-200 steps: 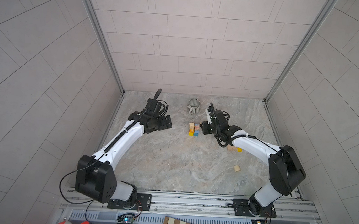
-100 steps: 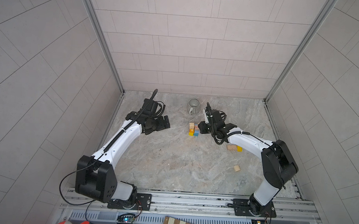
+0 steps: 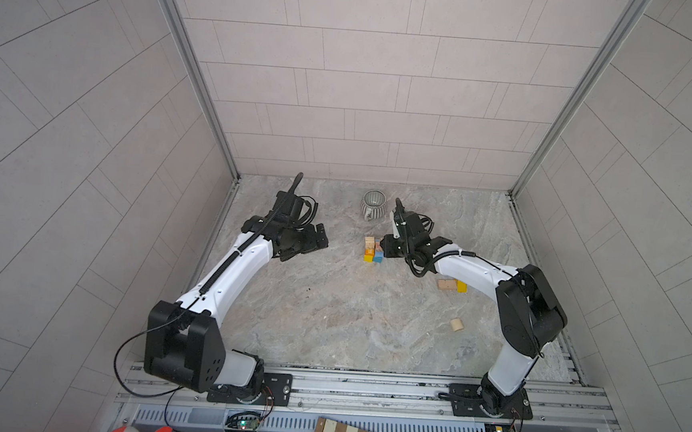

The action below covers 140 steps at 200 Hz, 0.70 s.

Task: Build the wood block tower
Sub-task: 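Lower the R cube onto the stack beside the T cube and open the right gripper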

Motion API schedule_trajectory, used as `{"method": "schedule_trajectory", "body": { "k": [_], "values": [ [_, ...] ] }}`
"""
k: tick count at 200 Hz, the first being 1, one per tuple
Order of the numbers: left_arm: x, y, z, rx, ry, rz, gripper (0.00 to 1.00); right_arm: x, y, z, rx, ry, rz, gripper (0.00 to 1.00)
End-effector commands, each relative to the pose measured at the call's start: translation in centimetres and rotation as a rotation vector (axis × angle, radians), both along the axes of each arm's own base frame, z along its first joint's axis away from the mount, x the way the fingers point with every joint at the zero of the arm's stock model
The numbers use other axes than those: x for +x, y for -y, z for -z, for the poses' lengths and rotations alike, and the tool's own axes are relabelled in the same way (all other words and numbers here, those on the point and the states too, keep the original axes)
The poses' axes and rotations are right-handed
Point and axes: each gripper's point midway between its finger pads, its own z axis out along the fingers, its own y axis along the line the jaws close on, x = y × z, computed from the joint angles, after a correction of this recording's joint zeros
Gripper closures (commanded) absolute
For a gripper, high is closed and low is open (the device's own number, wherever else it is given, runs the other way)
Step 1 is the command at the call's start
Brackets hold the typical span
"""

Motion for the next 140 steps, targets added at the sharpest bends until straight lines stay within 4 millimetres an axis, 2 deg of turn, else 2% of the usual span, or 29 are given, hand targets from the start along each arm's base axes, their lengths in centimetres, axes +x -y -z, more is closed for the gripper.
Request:
{"method": "schedule_trajectory", "body": {
  "k": [1,140],
  "values": [
    [-0.1,-0.1,-0.8,-0.014,0.03,-0.005,0.01,0.4,-0.2,-0.5,0.017,0.0,0.015,0.83],
    [-0.1,-0.1,-0.8,-0.03,0.027,-0.007,0.01,0.6,-1.4,-0.3,0.019,-0.006,-0.002,0.83]
  ]
}}
